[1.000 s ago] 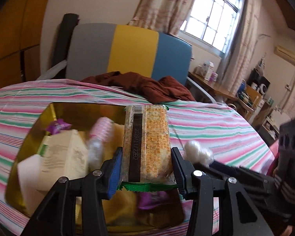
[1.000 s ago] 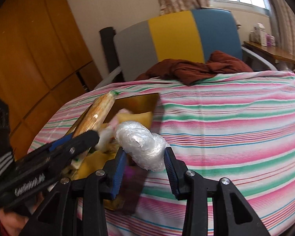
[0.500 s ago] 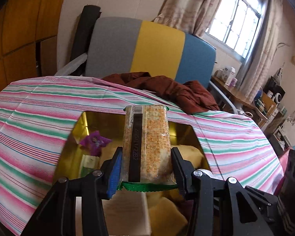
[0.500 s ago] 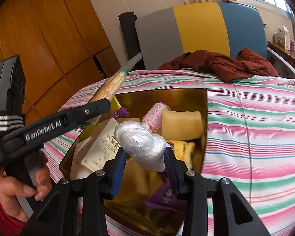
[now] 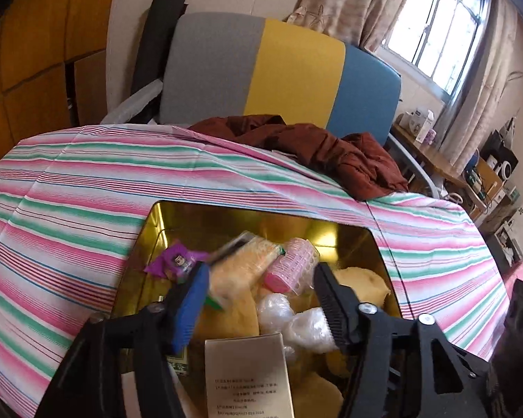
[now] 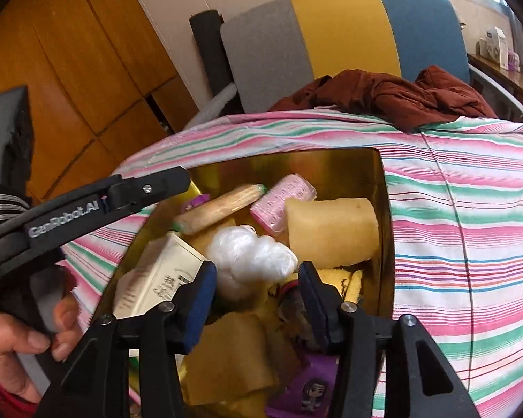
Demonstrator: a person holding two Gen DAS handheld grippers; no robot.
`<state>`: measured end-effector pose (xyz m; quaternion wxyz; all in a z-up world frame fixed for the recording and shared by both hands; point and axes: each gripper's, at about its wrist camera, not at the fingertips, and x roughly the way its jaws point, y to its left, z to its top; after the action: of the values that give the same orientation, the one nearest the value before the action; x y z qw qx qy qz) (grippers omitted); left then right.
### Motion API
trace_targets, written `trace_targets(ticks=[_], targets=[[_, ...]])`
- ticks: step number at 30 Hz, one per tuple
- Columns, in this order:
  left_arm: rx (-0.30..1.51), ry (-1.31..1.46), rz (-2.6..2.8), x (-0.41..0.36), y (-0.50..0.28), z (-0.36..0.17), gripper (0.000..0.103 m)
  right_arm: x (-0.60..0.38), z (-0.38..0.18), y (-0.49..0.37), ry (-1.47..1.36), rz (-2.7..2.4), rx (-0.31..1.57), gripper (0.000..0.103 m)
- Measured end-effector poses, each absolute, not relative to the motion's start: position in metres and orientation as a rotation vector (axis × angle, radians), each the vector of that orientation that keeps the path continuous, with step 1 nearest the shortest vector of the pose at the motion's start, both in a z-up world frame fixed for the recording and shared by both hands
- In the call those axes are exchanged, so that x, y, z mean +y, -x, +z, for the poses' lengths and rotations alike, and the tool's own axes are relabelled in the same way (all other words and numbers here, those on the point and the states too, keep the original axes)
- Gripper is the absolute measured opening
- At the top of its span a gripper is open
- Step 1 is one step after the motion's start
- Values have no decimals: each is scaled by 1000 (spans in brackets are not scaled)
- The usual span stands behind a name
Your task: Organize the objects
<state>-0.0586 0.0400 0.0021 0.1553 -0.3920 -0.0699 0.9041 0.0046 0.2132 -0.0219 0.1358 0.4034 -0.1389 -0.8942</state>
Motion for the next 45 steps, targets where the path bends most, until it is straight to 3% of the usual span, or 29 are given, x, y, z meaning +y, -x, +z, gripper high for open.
trace_targets(ticks=[6,8,19,21,23,34,45], targets=[[-277,1113,2679,30,38,11,99,227,-13,-23,-1141,-2612,-411,49],[-288,1129,2710,28,30,13,103,230,-13,-28,-1149,-2609,-404,49],[-186,1311,2834,20,-12,15,103,224,-6,-50,-1244,-2674,-243,51],[-165,1300,2859,18,-21,17,103,222,0,-53,-1244,-2701,-206,54],[-166,1273,2884,15,-27,20,103,222,6,-56,-1236,-2727,-194,64],[-422,1121,2915,-16,-53,38,103,208,21,-55,-1266,-2802,-115,66],[-38,1345,2992,0,-45,28,103,201,20,-54,-1289,-2819,-101,66]])
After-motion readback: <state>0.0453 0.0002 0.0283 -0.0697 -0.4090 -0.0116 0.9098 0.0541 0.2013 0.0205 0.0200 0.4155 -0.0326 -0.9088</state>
